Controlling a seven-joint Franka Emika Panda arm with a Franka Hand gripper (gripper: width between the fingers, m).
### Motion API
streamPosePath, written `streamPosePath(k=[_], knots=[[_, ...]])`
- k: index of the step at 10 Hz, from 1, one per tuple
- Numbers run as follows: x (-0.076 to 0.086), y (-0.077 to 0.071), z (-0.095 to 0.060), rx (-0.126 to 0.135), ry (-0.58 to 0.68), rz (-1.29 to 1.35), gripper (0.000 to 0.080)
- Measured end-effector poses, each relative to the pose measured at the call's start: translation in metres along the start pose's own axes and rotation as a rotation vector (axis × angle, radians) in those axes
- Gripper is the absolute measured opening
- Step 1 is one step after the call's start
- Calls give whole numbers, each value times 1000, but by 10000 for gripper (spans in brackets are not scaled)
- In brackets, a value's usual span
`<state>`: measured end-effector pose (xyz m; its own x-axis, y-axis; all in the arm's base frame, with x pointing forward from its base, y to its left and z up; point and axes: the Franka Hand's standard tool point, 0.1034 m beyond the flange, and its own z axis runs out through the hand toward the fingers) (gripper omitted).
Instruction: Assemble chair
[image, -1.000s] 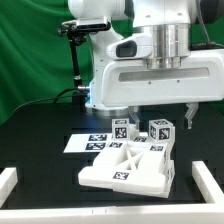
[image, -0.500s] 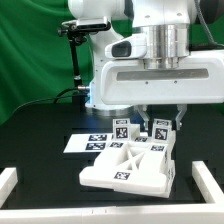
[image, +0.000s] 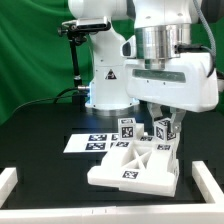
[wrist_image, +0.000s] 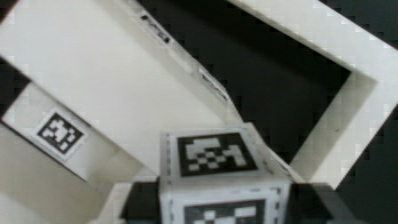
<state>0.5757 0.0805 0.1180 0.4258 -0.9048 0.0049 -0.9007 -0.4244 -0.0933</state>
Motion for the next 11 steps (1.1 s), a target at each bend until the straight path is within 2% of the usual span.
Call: streamPosePath(k=[2, 3, 4, 5, 6, 8, 11], knots=[[-1, -1, 0, 5, -6, 70, 284], [-1, -1, 0, 5, -6, 43, 439], [-1, -1, 0, 5, -6, 22, 439], [0, 0, 0, 3, -5, -14, 567], [0, 1, 0, -3, -8, -233, 632], [-3, 1, 1, -13, -9, -628, 645], [-2, 2, 2, -16, -5, -841, 649]])
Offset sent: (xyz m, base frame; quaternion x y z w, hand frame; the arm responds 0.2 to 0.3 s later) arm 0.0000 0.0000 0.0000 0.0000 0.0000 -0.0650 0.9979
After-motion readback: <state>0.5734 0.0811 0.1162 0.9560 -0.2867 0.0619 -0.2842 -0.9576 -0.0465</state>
